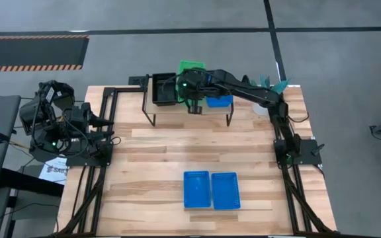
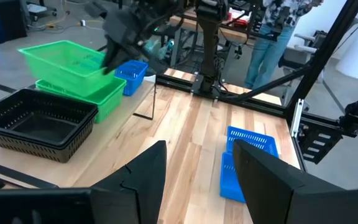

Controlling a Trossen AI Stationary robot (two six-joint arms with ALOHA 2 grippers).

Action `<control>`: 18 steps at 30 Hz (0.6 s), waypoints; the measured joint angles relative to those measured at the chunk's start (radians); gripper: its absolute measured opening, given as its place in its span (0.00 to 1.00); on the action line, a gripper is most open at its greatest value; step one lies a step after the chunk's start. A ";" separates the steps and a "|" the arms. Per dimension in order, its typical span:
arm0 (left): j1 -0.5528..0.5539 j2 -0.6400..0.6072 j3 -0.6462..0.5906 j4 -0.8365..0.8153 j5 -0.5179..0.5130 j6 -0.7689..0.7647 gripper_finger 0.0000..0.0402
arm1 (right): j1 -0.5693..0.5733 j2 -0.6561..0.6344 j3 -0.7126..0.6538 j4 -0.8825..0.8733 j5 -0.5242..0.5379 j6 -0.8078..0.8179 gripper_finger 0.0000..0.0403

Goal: Stack baskets on shelf by color
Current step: Stack the green bin on the green bin on the shelf

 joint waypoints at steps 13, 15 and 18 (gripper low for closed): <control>0.000 0.000 0.000 0.000 0.002 0.000 0.43 | -0.004 0.014 -0.001 -0.040 -0.026 -0.044 0.02; 0.000 0.000 0.000 0.000 0.002 -0.001 0.43 | -0.003 0.012 -0.001 -0.046 -0.027 -0.046 0.02; 0.000 0.000 0.000 -0.001 0.002 -0.001 0.43 | 0.002 0.003 -0.001 -0.054 -0.027 -0.062 0.02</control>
